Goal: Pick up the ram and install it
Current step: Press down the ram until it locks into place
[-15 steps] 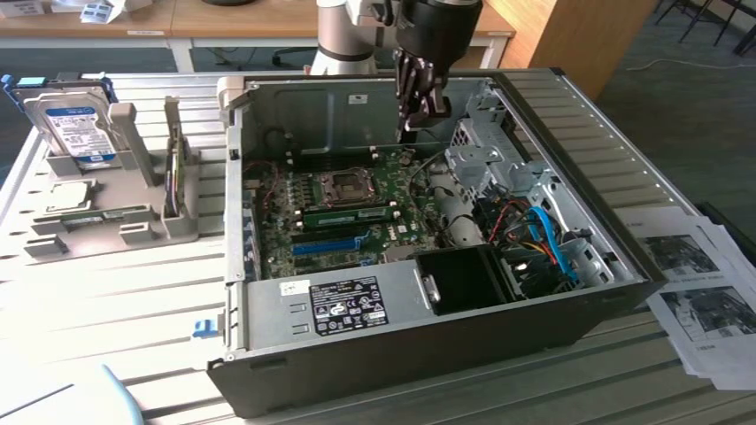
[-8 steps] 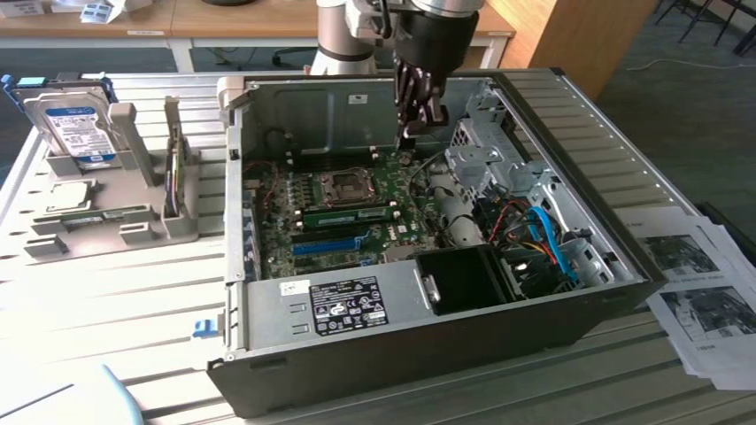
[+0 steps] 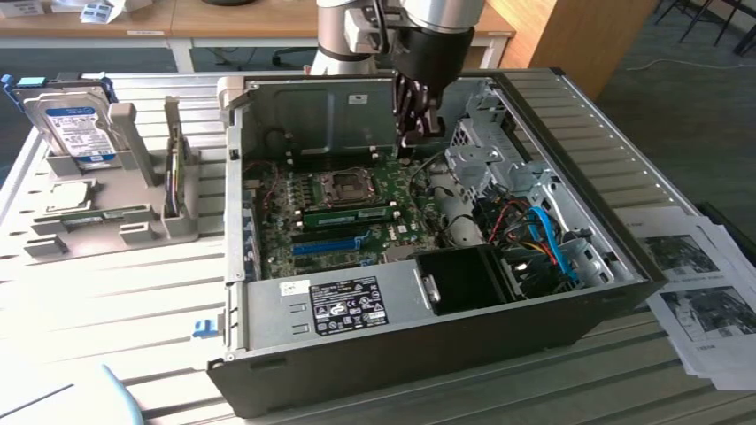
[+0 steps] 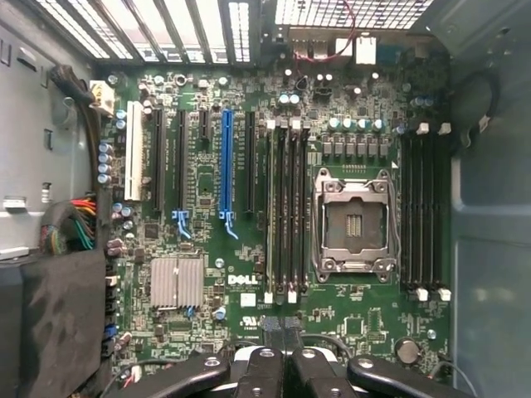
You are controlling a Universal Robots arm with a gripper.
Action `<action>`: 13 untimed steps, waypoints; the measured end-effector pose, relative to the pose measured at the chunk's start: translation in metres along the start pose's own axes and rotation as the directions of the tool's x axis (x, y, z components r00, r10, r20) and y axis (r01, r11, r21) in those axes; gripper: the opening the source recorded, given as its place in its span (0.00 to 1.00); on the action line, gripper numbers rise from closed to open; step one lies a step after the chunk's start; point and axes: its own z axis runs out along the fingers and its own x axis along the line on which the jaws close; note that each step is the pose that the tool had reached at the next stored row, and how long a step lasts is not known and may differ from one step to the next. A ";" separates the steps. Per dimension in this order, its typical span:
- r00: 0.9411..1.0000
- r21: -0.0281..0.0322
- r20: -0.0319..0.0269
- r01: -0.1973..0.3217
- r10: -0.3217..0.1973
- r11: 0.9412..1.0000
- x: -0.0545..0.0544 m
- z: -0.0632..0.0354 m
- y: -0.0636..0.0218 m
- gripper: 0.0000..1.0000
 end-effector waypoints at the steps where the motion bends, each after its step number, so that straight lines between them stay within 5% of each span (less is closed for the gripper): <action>1: 1.000 0.000 0.000 0.000 0.000 1.000 0.000 0.0018 -0.0001 0.09; 13: 1.000 0.000 0.000 0.000 0.000 1.000 0.001 0.0268 -0.0009 0.09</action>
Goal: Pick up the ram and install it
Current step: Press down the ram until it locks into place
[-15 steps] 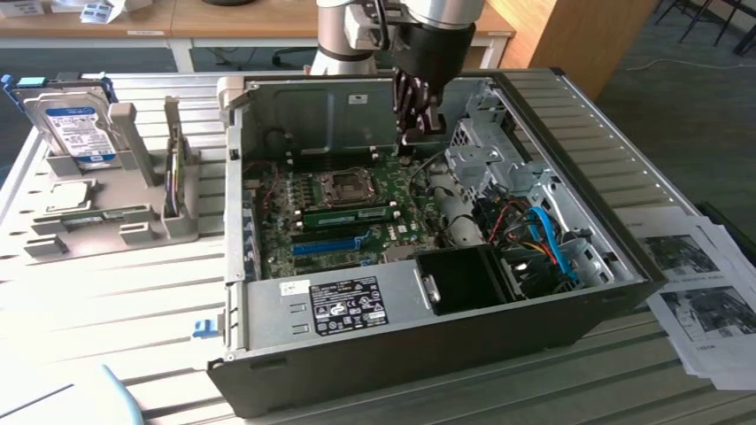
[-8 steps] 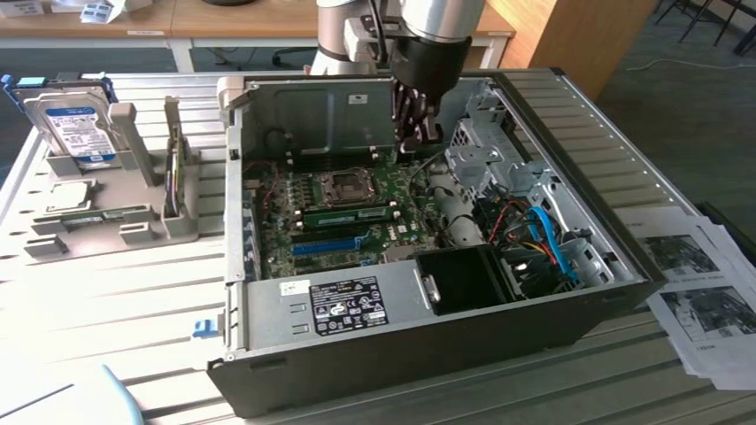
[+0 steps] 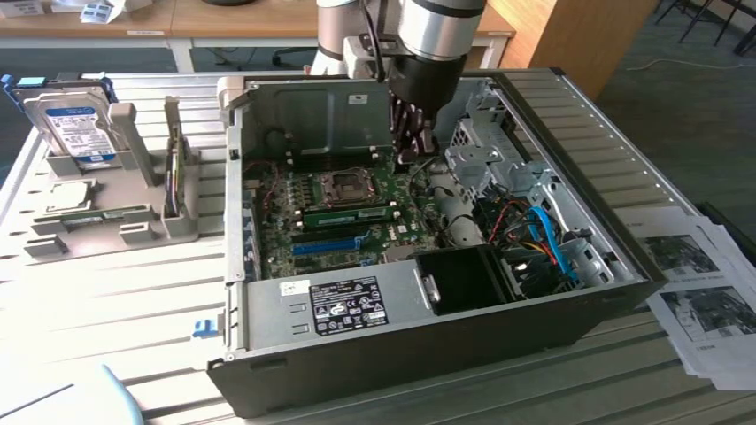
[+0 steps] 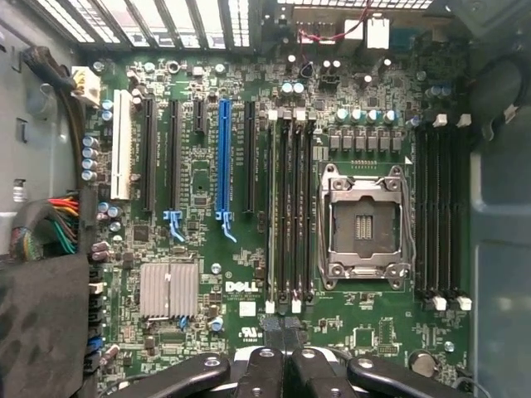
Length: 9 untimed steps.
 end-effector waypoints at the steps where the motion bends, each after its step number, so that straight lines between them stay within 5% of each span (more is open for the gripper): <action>1: 1.000 0.000 0.000 0.000 0.000 1.000 0.000 0.0018 -0.0001 0.09; 9: 1.000 0.000 0.000 0.000 0.000 1.000 0.000 0.0165 -0.0005 0.09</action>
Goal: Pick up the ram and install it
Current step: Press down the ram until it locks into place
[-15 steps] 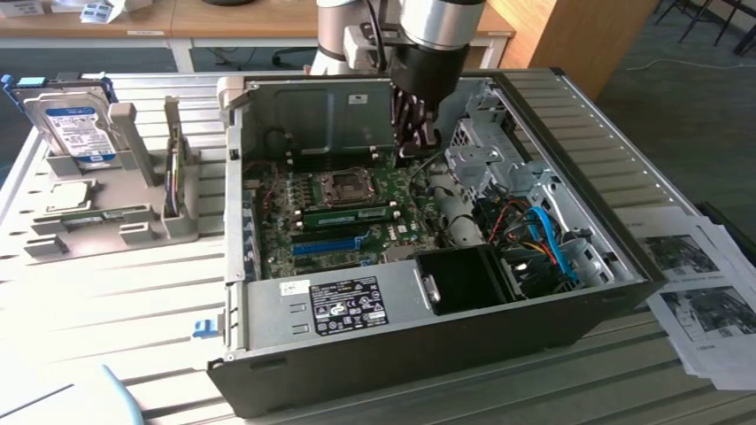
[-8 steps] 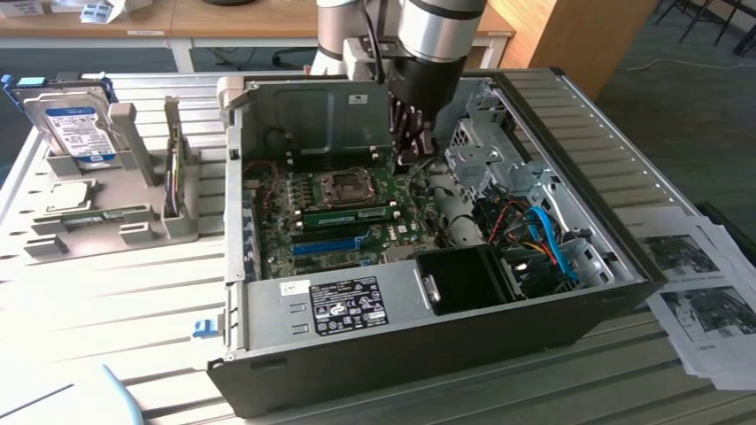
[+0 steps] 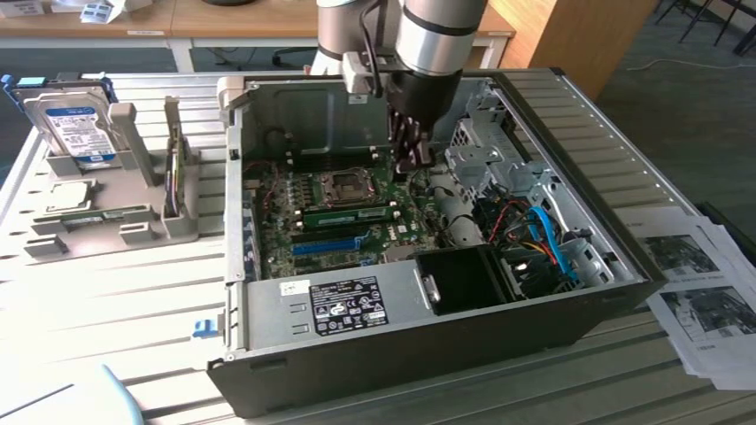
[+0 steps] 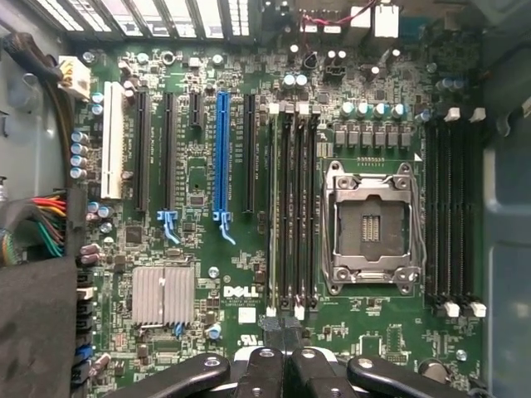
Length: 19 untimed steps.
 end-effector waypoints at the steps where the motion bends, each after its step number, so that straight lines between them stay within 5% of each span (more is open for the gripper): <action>1: 1.000 0.000 0.000 0.000 0.000 1.000 0.000 0.0018 0.0000 0.09; 19: 1.000 0.000 0.000 0.000 0.000 1.000 0.001 0.0346 -0.0012 0.09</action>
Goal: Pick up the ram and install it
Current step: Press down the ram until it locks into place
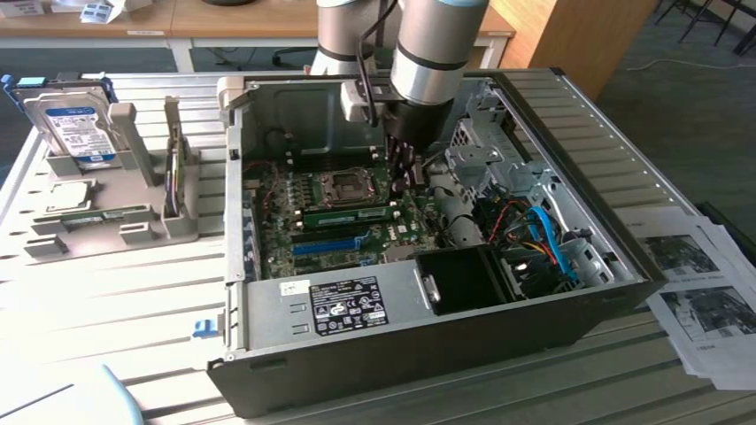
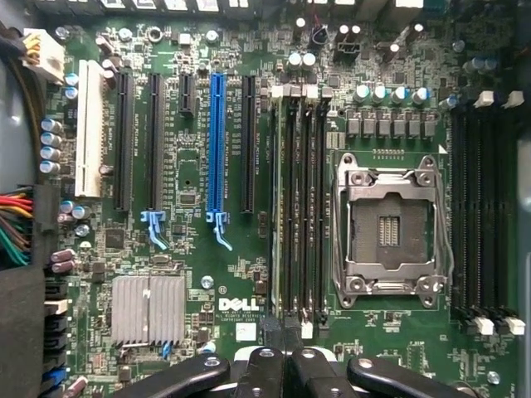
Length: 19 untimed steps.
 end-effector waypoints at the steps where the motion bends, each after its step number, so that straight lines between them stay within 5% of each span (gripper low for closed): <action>1: 1.000 0.000 0.000 0.000 0.000 1.000 0.000 0.0018 -0.0001 0.09; 19: 1.000 0.000 0.000 0.000 0.000 1.000 0.000 0.0167 -0.0005 0.09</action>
